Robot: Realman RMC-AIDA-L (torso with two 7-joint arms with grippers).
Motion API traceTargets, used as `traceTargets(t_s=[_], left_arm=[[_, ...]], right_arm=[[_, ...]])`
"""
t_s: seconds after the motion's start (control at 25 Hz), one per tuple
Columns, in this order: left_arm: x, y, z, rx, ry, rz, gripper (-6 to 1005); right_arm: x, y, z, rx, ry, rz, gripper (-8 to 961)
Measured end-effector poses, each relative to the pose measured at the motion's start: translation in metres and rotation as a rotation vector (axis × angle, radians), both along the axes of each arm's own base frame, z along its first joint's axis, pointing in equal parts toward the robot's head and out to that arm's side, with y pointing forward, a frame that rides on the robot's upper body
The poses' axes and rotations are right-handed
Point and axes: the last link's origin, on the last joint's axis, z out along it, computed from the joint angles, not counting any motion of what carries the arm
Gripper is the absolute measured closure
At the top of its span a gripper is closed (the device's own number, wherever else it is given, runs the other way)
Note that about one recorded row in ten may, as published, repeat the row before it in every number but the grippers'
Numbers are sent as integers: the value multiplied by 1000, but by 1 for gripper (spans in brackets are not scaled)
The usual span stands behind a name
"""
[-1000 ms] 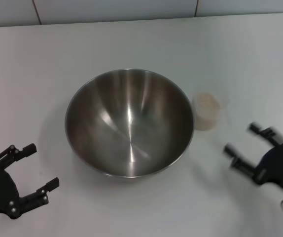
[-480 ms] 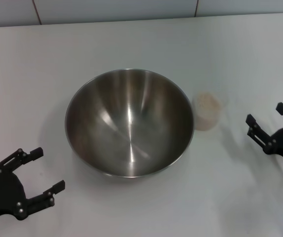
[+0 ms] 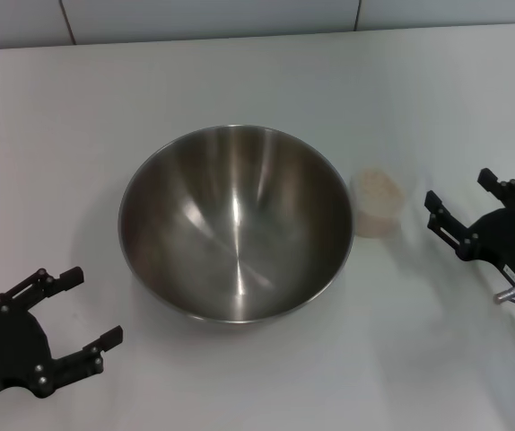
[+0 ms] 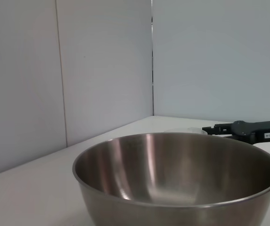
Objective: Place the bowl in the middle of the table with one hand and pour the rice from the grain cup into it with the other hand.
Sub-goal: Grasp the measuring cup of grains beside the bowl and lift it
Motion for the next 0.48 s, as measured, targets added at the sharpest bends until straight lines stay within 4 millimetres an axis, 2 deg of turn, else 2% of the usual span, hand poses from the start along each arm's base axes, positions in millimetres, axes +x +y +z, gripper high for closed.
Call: traceTargets(t_s=[0.48], left_arm=[[1,2,-1,-21,-2,3,140]], right_arm=[[-8,12,-1,-6,2,20,141]])
